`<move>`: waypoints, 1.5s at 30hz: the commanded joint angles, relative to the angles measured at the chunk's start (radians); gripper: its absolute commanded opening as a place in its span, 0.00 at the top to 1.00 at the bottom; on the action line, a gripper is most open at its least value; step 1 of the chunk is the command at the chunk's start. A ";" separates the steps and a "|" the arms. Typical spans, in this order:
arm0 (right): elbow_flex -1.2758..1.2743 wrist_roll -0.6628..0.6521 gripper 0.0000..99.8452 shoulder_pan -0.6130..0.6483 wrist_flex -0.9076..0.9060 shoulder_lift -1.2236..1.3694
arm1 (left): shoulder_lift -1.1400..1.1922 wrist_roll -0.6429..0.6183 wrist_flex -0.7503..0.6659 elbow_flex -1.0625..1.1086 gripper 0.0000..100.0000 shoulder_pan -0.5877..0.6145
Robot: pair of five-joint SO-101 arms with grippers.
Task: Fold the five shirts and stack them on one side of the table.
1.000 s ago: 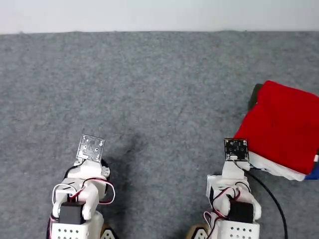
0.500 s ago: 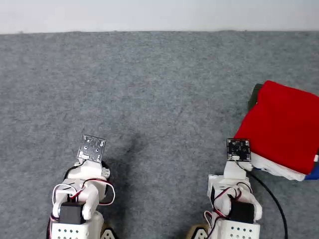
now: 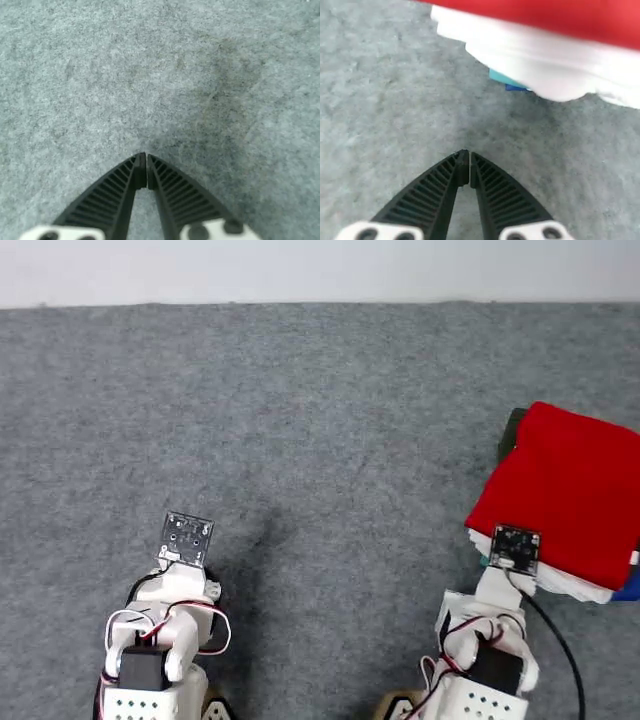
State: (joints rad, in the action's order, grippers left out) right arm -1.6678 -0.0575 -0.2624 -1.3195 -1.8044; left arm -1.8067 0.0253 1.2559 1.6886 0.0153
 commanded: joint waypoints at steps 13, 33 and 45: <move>-0.015 0.003 0.99 0.317 0.010 -0.007 | -0.008 0.008 0.003 -0.005 0.98 -0.002; -0.015 0.003 0.99 0.318 0.010 -0.007 | -0.008 0.008 0.003 -0.005 0.98 -0.002; -0.015 0.003 0.99 0.318 0.010 -0.007 | -0.008 0.008 0.003 -0.005 0.98 -0.002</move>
